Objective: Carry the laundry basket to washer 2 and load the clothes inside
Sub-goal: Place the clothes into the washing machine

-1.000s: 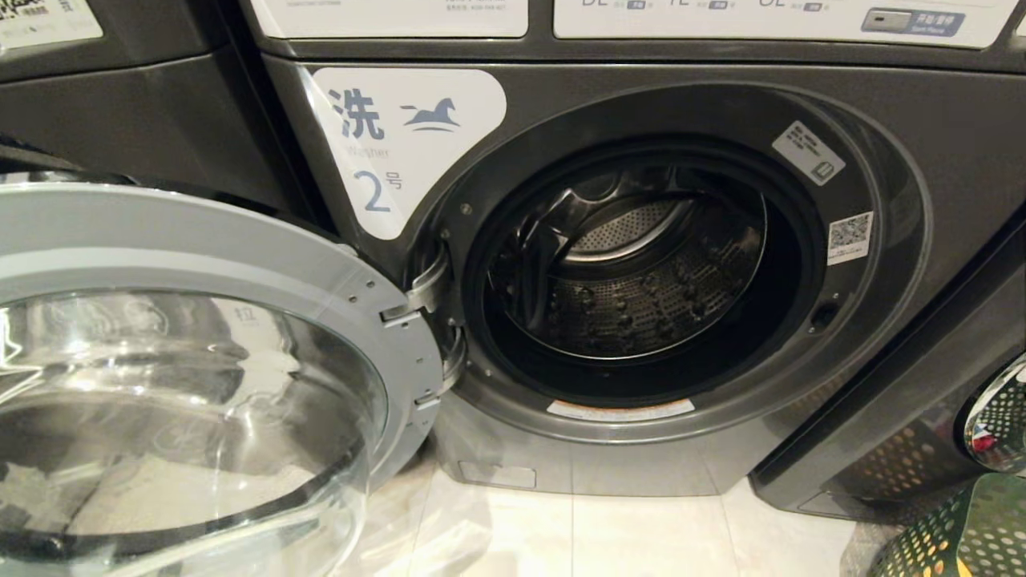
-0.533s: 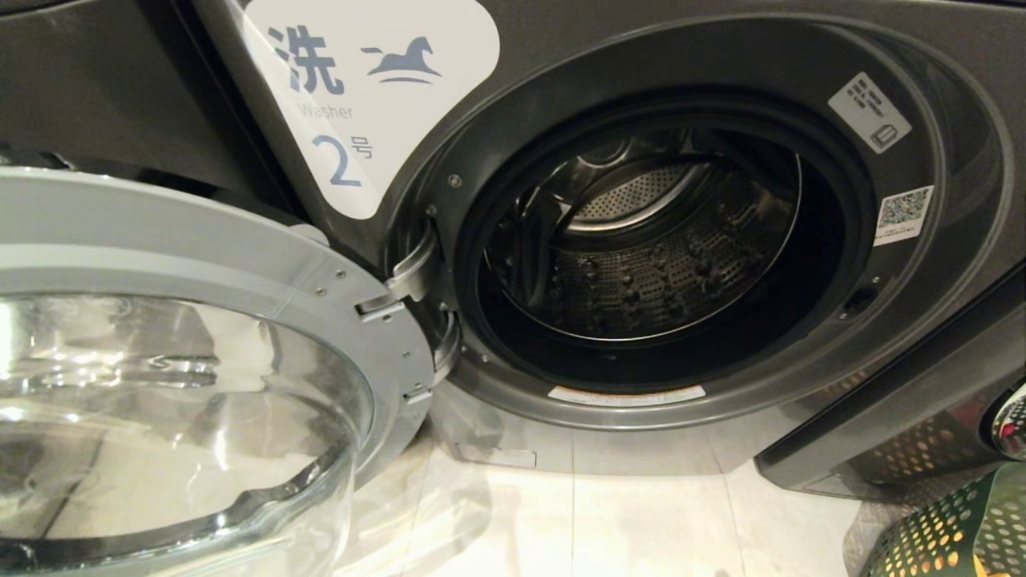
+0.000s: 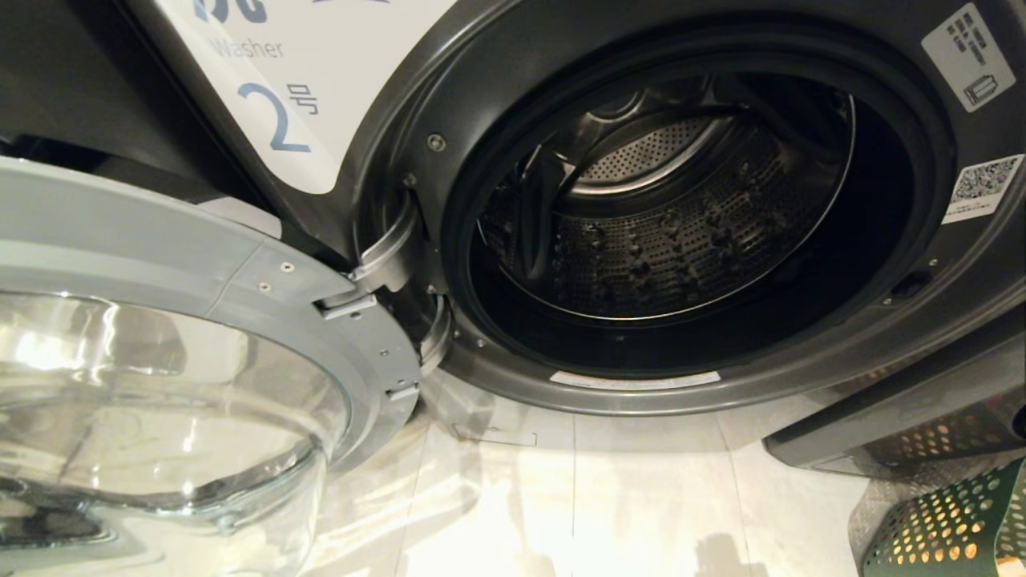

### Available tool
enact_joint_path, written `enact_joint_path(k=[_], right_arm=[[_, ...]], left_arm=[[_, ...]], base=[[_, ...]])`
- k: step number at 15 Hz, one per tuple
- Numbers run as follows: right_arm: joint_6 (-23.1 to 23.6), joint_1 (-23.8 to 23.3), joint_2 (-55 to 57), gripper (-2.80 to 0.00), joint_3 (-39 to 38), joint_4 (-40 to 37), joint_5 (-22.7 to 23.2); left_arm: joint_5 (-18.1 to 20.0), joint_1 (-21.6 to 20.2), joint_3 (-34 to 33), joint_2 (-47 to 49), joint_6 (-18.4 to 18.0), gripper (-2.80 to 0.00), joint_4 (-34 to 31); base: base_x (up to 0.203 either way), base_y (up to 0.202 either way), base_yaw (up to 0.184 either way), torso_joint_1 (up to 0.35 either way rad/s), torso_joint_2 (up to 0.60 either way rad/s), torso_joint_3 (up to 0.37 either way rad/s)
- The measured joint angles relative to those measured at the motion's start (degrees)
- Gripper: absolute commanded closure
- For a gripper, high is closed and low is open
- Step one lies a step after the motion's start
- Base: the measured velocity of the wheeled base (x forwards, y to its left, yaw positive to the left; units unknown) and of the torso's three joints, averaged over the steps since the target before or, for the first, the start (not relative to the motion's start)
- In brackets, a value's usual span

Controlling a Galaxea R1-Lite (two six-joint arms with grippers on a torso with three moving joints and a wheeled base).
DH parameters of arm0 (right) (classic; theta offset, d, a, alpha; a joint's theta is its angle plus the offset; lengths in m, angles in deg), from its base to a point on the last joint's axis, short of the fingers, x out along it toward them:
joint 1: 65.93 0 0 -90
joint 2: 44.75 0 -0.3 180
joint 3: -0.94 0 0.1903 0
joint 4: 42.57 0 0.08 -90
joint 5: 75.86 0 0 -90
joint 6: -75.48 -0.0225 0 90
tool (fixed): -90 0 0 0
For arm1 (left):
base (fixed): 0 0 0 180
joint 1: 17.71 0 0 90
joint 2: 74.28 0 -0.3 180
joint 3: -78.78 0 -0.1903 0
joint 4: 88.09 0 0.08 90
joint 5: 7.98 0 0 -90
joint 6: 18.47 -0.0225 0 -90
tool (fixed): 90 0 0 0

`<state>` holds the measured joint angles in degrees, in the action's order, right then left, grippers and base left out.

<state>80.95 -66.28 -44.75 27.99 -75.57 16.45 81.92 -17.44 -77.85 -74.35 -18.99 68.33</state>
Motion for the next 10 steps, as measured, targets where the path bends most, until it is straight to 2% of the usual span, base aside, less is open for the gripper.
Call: enact_joint_path(k=[7, 10], right_arm=[[1.3, 0.0, 0.0, 0.00, 0.1, -0.1, 0.3], [-1.0, 0.0, 0.0, 0.00, 0.1, -0.1, 0.0]], left_arm=[[0.0, 0.0, 0.0, 0.0, 0.0, 0.00, 0.0], [0.0, 0.0, 0.0, 0.0, 0.0, 0.00, 0.1]], base=[[0.000, 0.000, 0.000, 0.000, 0.00, -0.009], [0.000, 0.000, 0.000, 0.000, 0.00, 0.000]])
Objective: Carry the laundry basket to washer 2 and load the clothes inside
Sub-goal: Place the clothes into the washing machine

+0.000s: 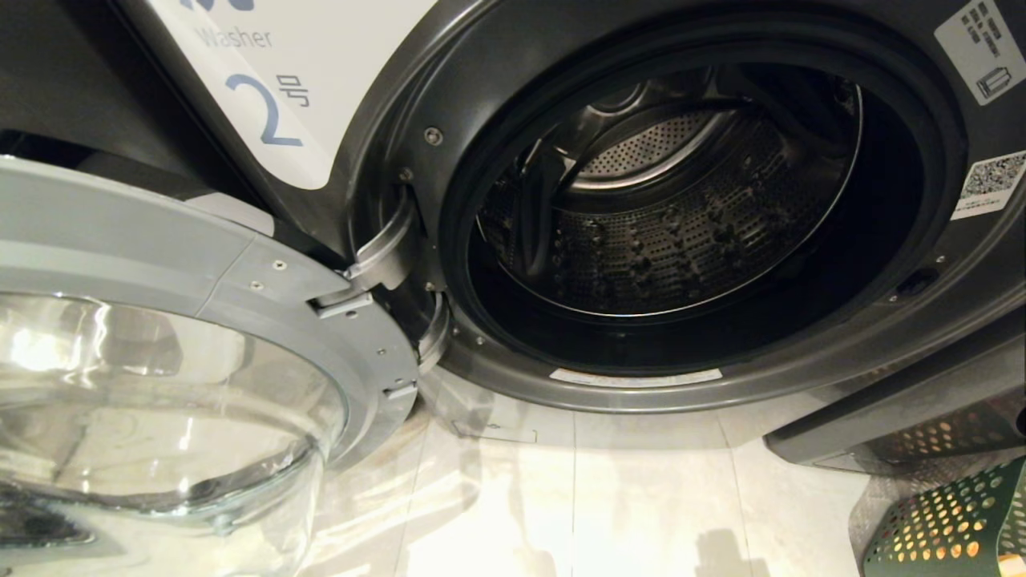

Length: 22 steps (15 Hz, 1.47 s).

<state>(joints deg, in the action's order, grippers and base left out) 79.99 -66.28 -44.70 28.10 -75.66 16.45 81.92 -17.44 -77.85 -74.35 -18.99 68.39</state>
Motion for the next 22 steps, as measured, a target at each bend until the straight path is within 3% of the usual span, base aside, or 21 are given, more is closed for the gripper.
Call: enact_joint_path(k=[22], right_arm=[[-0.8, 0.0, 0.0, 0.00, 0.0, 0.0, 0.0]], left_arm=[[-0.1, 0.0, 0.0, 0.0, 0.0, 0.00, 0.0]], base=[[0.000, 0.000, 0.000, 0.000, 0.00, 0.000]])
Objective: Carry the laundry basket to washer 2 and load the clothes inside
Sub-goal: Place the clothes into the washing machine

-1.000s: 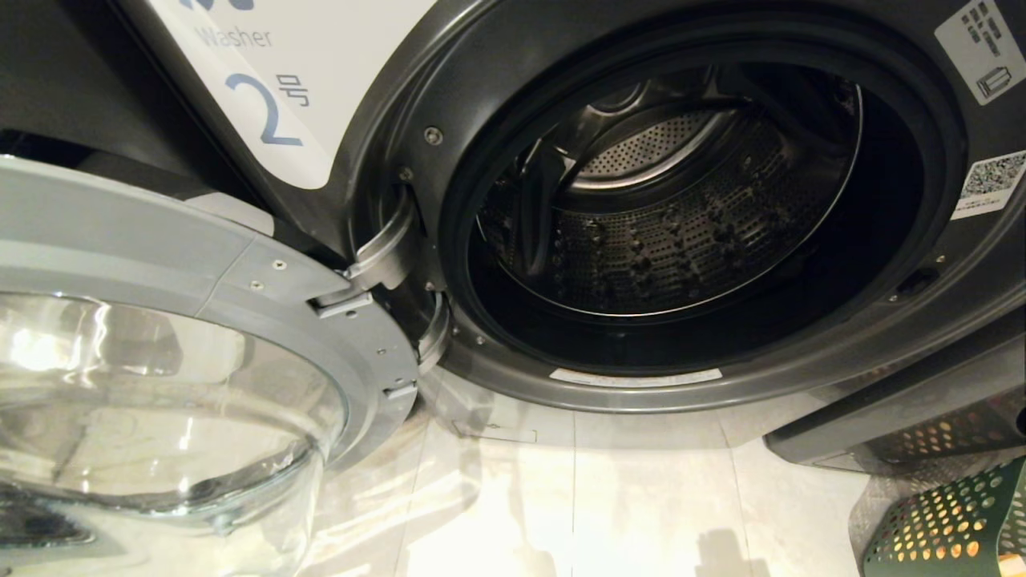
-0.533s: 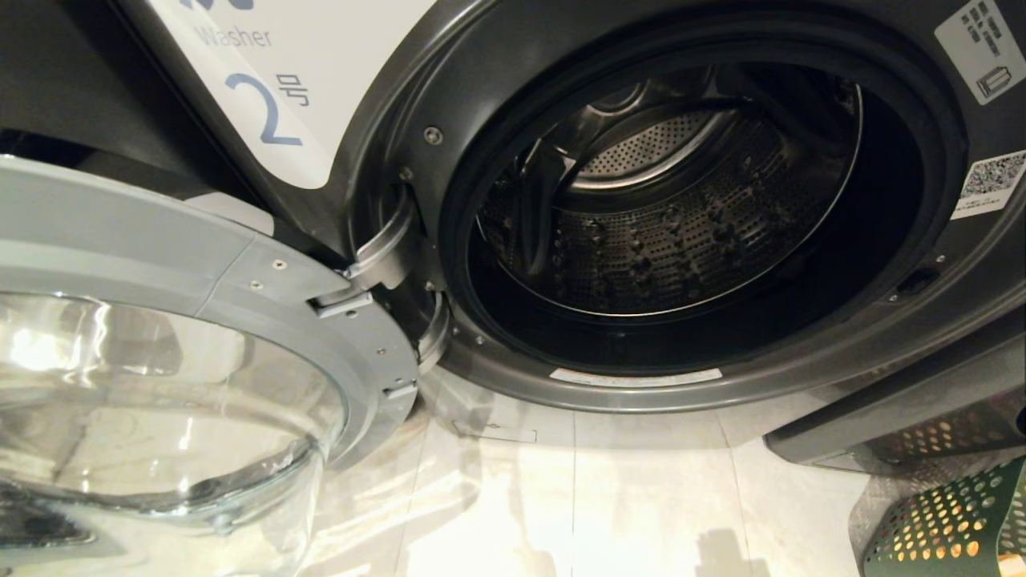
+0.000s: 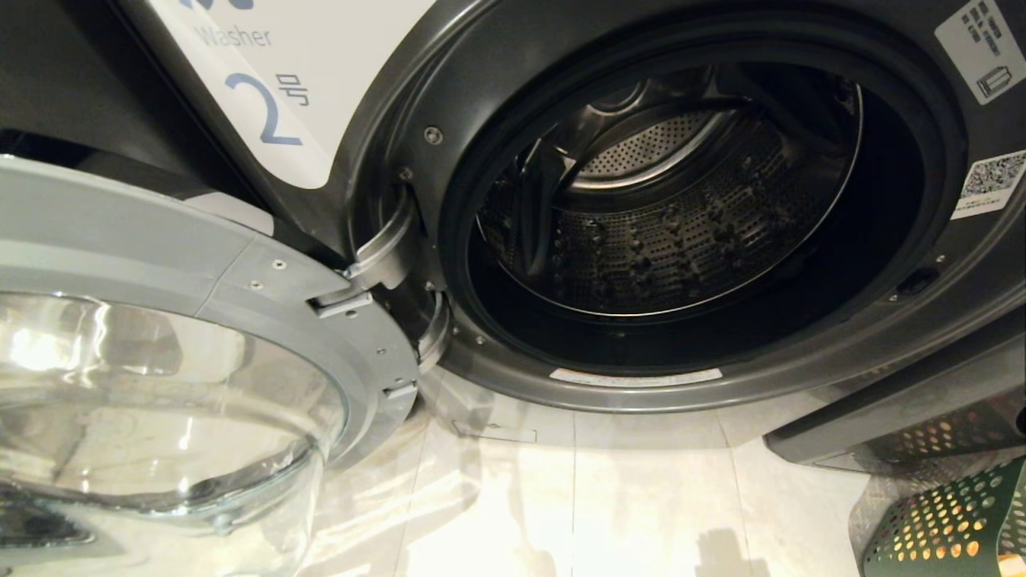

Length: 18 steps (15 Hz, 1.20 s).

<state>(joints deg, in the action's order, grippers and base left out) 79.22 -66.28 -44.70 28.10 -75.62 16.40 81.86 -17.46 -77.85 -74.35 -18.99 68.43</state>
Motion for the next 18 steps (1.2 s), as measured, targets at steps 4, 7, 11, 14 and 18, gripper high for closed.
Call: enact_joint_path(k=[4, 7, 11, 14, 18], right_arm=[[0.0, 0.0, 0.0, 0.00, 0.0, 0.0, 0.0], [0.0, 0.0, 0.0, 0.00, 0.0, 0.0, 0.0], [0.0, 0.0, 0.0, 0.00, 0.0, 0.0, 0.0], [0.0, 0.0, 0.0, 0.00, 0.0, 0.0, 0.0], [0.0, 0.0, 0.0, 0.00, 0.0, 0.0, 0.0]], left_arm=[[0.0, 0.0, 0.0, 0.0, 0.0, 0.00, 0.0], [0.0, 0.0, 0.0, 0.0, 0.0, 0.00, 0.0], [0.0, 0.0, 0.0, 0.0, 0.0, 0.00, 0.0], [0.0, 0.0, 0.0, 0.0, 0.0, 0.00, 0.0], [0.0, 0.0, 0.0, 0.0, 0.0, 0.00, 0.0]], base=[[0.000, 0.000, 0.000, 0.000, 0.00, 0.000], [0.000, 0.000, 0.000, 0.000, 0.00, 0.000], [0.000, 0.000, 0.000, 0.000, 0.00, 0.000], [0.000, 0.000, 0.000, 0.000, 0.00, 0.000], [0.000, 0.000, 0.000, 0.000, 0.00, 0.000]])
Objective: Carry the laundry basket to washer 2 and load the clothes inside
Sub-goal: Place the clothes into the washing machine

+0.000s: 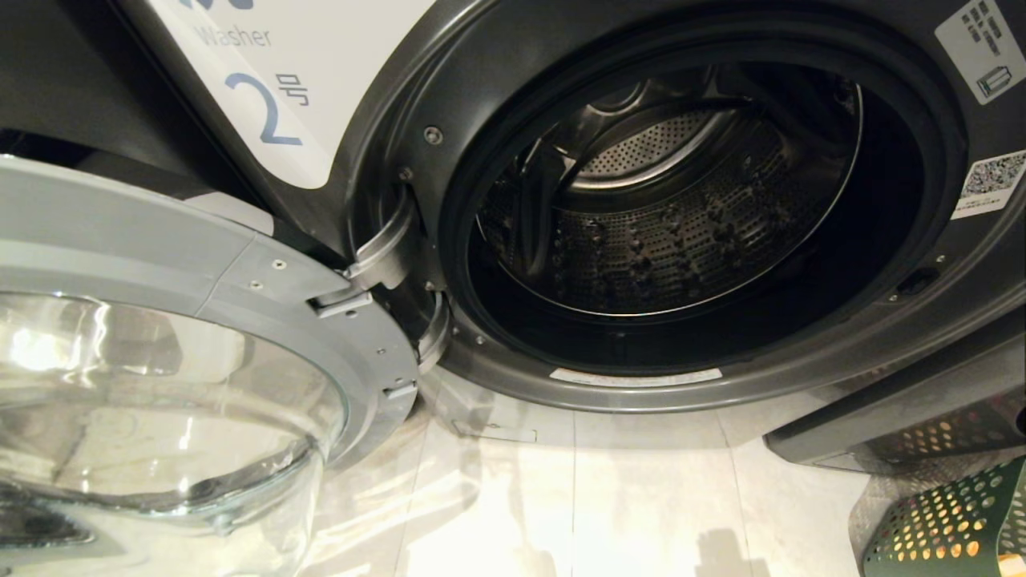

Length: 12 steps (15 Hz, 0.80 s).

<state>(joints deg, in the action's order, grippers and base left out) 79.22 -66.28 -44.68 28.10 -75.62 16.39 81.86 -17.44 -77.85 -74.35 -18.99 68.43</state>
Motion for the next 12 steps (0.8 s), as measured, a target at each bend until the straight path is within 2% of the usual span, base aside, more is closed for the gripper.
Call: enact_joint_path(k=[8, 10, 12], right_arm=[[2.4, 0.0, 0.0, 0.00, 0.1, 0.0, -0.3], [2.7, 0.0, 0.4, 0.00, 3.6, -1.0, -2.3], [2.2, -0.1, 3.9, 0.00, 10.7, -2.2, -4.0]], left_arm=[[0.0, 0.0, 0.0, 0.0, 0.0, 0.00, 0.0], [0.0, 0.0, 0.0, 0.0, 0.0, 0.00, 0.0], [0.0, 0.0, 0.0, 0.0, 0.0, 0.00, 0.0]], base=[[0.000, 0.000, 0.000, 0.000, 0.00, 0.000], [0.000, 0.000, 0.000, 0.000, 0.00, 0.000], [0.000, 0.000, 0.000, 0.000, 0.00, 0.000]])
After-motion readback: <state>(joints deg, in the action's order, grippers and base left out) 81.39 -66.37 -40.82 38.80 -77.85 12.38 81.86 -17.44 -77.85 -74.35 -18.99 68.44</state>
